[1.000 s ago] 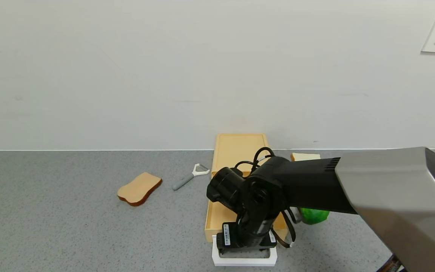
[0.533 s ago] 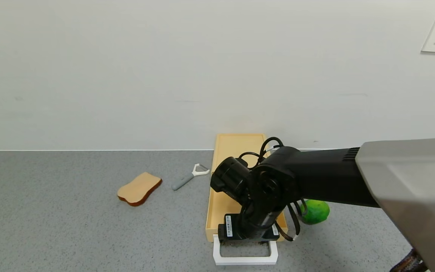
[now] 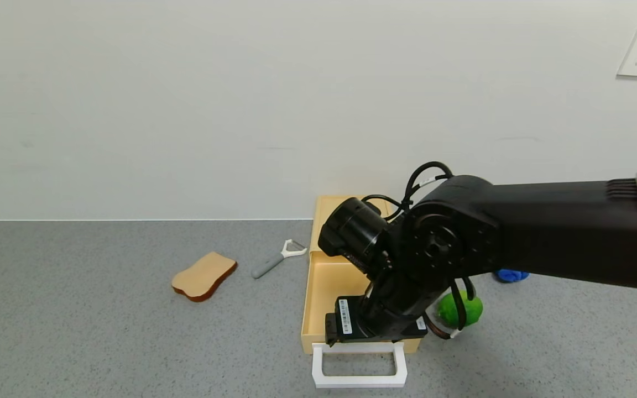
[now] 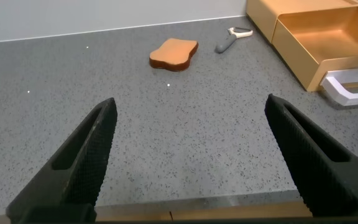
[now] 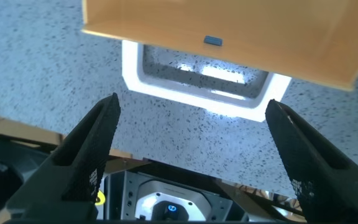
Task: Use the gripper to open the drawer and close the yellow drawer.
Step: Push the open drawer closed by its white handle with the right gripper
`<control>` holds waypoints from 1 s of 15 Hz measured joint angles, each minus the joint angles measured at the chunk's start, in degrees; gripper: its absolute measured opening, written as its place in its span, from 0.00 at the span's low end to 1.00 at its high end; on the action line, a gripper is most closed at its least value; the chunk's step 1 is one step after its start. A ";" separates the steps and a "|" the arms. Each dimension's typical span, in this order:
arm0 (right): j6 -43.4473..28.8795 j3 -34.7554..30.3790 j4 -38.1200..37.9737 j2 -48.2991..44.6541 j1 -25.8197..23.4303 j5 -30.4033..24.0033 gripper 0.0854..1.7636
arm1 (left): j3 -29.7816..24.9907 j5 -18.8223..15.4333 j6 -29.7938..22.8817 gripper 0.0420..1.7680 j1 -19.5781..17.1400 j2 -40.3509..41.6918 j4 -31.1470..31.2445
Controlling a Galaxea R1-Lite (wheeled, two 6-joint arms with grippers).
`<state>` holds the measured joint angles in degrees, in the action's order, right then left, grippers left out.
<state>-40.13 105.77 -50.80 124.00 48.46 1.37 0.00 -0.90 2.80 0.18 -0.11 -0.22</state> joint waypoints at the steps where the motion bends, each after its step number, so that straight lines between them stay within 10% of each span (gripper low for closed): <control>1: 1.27 -0.32 -0.05 -1.51 -0.01 0.37 0.97 | 0.00 -0.02 0.00 0.97 0.00 0.00 0.00; 15: 31.37 -22.49 8.06 -29.44 -17.35 -10.09 0.97 | 0.00 0.02 -0.02 0.97 0.00 0.00 -0.02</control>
<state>-8.77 83.27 -42.74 94.56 31.11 -8.73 0.00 -0.88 2.78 0.18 -0.11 -0.24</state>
